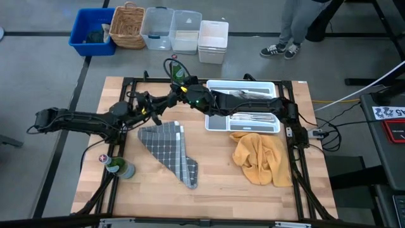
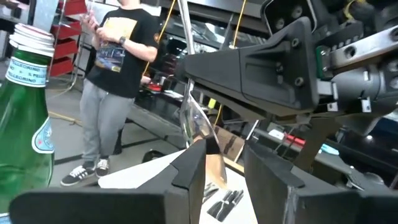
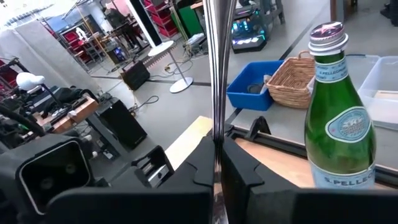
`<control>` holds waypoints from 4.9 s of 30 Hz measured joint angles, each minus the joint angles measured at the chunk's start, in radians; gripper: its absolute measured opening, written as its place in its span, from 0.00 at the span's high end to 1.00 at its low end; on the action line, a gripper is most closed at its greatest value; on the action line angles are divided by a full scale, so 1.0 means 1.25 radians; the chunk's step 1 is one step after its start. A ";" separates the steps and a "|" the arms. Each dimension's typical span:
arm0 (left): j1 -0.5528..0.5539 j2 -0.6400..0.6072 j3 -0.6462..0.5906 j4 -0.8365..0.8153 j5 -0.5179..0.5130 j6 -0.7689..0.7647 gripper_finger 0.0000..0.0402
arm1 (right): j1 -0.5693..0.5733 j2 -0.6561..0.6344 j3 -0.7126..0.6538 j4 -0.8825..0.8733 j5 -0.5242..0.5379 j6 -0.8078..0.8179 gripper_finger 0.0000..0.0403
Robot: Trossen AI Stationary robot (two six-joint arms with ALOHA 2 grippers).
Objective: Sort silverware
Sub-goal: Put the silver spoon into the cutlery tray
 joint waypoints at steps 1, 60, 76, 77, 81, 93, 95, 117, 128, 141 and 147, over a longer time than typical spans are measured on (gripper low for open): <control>0.000 0.005 0.002 -0.001 -0.001 0.000 0.76 | 0.000 0.000 0.000 0.000 0.000 0.000 0.97; 0.000 0.010 0.003 -0.058 -0.121 -0.055 0.99 | -0.013 0.000 0.000 -0.043 -0.191 -0.017 0.77; 0.001 0.015 0.011 -0.087 -0.063 -0.092 1.00 | 0.002 -0.161 0.000 -0.552 -0.251 -0.046 0.78; 0.000 0.020 0.019 -0.086 -0.053 -0.097 1.00 | 0.006 -0.175 0.000 -0.588 -0.245 -0.054 0.78; 0.001 0.078 0.075 -0.083 -0.032 -0.089 1.00 | 0.027 -0.232 0.000 -0.717 -0.198 -0.061 0.78; 0.056 0.492 0.394 -0.088 0.121 0.093 1.00 | 0.130 -0.398 0.000 -1.071 -0.022 -0.032 0.78; 0.072 0.566 0.456 -0.087 0.149 0.095 1.00 | 0.154 -0.422 0.000 -1.108 0.002 -0.031 0.78; 0.121 1.115 0.986 -0.094 0.308 0.133 1.00 | 0.207 -0.998 -0.702 -0.777 -0.072 0.060 0.78; 0.136 1.210 1.021 -0.118 0.308 0.169 1.00 | 0.207 -1.261 -1.097 -0.377 -0.289 -0.041 0.78; 0.145 1.269 1.021 -0.123 0.271 0.204 0.99 | 0.207 -1.384 -1.346 -0.132 -0.394 -0.060 0.78; 0.161 1.269 1.021 -0.143 0.268 0.211 0.98 | 0.207 -1.388 -1.410 -0.082 -0.401 -0.060 0.78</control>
